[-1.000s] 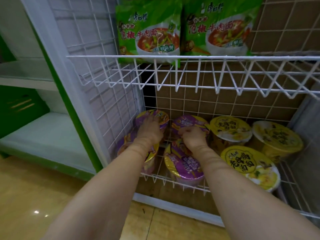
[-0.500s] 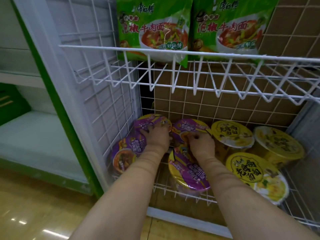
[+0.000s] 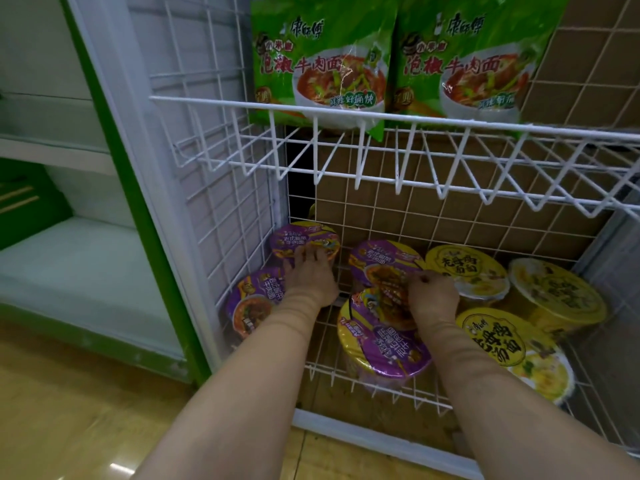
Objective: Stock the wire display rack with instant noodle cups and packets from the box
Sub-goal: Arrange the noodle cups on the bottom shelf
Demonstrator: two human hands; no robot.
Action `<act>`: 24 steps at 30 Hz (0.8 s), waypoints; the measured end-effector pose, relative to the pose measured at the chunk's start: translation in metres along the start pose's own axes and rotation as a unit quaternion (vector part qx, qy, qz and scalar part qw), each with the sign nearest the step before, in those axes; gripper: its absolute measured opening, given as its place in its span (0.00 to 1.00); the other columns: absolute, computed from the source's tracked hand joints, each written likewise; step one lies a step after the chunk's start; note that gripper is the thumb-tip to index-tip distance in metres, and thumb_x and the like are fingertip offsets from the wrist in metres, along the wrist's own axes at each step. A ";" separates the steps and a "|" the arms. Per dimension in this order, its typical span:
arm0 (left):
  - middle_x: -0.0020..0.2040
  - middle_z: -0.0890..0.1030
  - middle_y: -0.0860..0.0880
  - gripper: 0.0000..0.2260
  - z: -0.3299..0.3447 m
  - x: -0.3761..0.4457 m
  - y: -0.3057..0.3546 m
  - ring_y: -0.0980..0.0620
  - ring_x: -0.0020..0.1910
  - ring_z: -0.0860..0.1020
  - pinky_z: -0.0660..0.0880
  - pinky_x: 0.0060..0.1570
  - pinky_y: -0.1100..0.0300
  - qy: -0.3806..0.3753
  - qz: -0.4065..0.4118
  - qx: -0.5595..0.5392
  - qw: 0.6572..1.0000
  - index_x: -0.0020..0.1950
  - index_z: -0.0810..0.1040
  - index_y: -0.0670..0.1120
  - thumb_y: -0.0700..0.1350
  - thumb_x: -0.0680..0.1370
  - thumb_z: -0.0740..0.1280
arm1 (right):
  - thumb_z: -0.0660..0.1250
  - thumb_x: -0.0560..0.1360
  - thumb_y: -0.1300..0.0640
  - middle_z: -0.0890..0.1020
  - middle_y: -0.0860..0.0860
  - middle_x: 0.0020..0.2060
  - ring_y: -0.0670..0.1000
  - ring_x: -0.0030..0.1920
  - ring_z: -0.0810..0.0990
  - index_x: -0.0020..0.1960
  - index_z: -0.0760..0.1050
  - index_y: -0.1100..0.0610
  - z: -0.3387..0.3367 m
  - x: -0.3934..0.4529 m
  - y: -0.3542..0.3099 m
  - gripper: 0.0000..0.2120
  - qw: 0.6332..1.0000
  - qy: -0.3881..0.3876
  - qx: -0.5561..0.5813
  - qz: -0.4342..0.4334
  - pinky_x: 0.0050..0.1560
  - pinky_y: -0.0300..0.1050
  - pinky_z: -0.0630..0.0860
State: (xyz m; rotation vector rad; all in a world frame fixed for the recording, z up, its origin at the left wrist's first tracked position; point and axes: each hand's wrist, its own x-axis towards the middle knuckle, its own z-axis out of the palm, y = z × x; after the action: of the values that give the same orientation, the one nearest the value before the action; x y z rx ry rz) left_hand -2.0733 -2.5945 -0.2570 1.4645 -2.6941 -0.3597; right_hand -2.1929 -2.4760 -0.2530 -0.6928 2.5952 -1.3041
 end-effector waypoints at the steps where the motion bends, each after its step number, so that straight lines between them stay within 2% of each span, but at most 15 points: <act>1: 0.78 0.50 0.43 0.33 0.002 -0.001 0.001 0.44 0.77 0.48 0.49 0.73 0.42 -0.005 0.001 0.011 1.000 0.76 0.49 0.41 0.47 0.77 0.63 | 0.60 0.78 0.59 0.80 0.64 0.56 0.63 0.58 0.76 0.58 0.79 0.63 0.000 0.000 -0.001 0.14 1.000 -0.001 0.005 0.003 0.53 0.47 0.71; 4: 0.78 0.47 0.43 0.36 0.002 -0.001 0.001 0.43 0.77 0.46 0.47 0.74 0.43 -0.005 0.002 0.028 1.000 0.77 0.48 0.41 0.48 0.76 0.64 | 0.60 0.78 0.60 0.80 0.64 0.56 0.62 0.58 0.76 0.58 0.78 0.63 -0.002 -0.001 -0.003 0.14 1.000 -0.006 0.007 0.008 0.53 0.46 0.71; 8: 0.77 0.54 0.42 0.38 0.000 -0.004 0.001 0.43 0.76 0.51 0.51 0.74 0.45 0.006 0.005 -0.023 1.000 0.76 0.49 0.39 0.47 0.74 0.67 | 0.58 0.78 0.62 0.79 0.65 0.56 0.62 0.58 0.76 0.58 0.78 0.65 -0.005 0.001 0.002 0.14 1.000 -0.010 0.008 0.028 0.53 0.46 0.72; 11: 0.72 0.63 0.42 0.28 -0.002 -0.007 -0.002 0.43 0.71 0.60 0.59 0.71 0.46 0.053 0.027 -0.028 0.998 0.73 0.59 0.41 0.44 0.75 0.65 | 0.59 0.78 0.62 0.79 0.65 0.57 0.63 0.59 0.76 0.58 0.77 0.67 -0.006 0.002 0.003 0.14 0.999 -0.013 0.000 0.050 0.54 0.46 0.72; 13: 0.66 0.68 0.43 0.18 -0.002 -0.007 -0.001 0.43 0.67 0.65 0.64 0.66 0.50 0.080 0.108 -0.029 0.990 0.65 0.70 0.42 0.40 0.76 0.62 | 0.59 0.78 0.62 0.78 0.65 0.58 0.63 0.59 0.76 0.59 0.76 0.67 -0.005 0.003 0.004 0.14 0.998 -0.014 0.010 0.061 0.55 0.46 0.72; 15: 0.62 0.71 0.45 0.11 -0.001 -0.008 0.004 0.46 0.64 0.68 0.67 0.62 0.52 0.076 0.187 -0.069 0.977 0.59 0.74 0.42 0.37 0.77 0.61 | 0.59 0.78 0.62 0.78 0.65 0.58 0.63 0.60 0.76 0.60 0.74 0.67 -0.003 0.002 0.005 0.14 0.997 -0.008 0.028 0.071 0.55 0.46 0.72; 18: 0.68 0.70 0.47 0.16 0.003 -0.007 0.019 0.48 0.68 0.66 0.64 0.66 0.54 0.040 0.229 -0.104 0.967 0.65 0.72 0.46 0.38 0.79 0.59 | 0.60 0.77 0.64 0.77 0.65 0.59 0.62 0.60 0.75 0.62 0.71 0.67 0.000 0.001 0.006 0.14 0.995 -0.007 0.053 0.086 0.57 0.47 0.72; 21: 0.75 0.61 0.48 0.20 0.009 -0.005 0.028 0.49 0.74 0.58 0.56 0.73 0.55 -0.019 0.215 -0.110 0.970 0.72 0.67 0.49 0.40 0.80 0.58 | 0.58 0.78 0.64 0.77 0.64 0.60 0.62 0.61 0.75 0.61 0.71 0.66 0.000 -0.001 0.005 0.13 0.996 -0.020 0.041 0.073 0.58 0.47 0.71; 24: 0.72 0.65 0.47 0.19 0.007 -0.002 0.029 0.47 0.72 0.59 0.57 0.72 0.53 -0.007 0.191 -0.109 0.976 0.71 0.69 0.51 0.43 0.79 0.59 | 0.55 0.78 0.66 0.77 0.62 0.60 0.62 0.61 0.74 0.63 0.74 0.61 -0.004 0.001 0.009 0.17 0.998 -0.058 0.018 0.010 0.59 0.46 0.70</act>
State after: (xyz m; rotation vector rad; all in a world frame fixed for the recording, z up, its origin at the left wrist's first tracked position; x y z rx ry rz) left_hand -2.0971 -2.5761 -0.2574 0.8675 -2.7562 -0.6135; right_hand -2.1981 -2.4691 -0.2572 -0.7120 2.4742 -1.2611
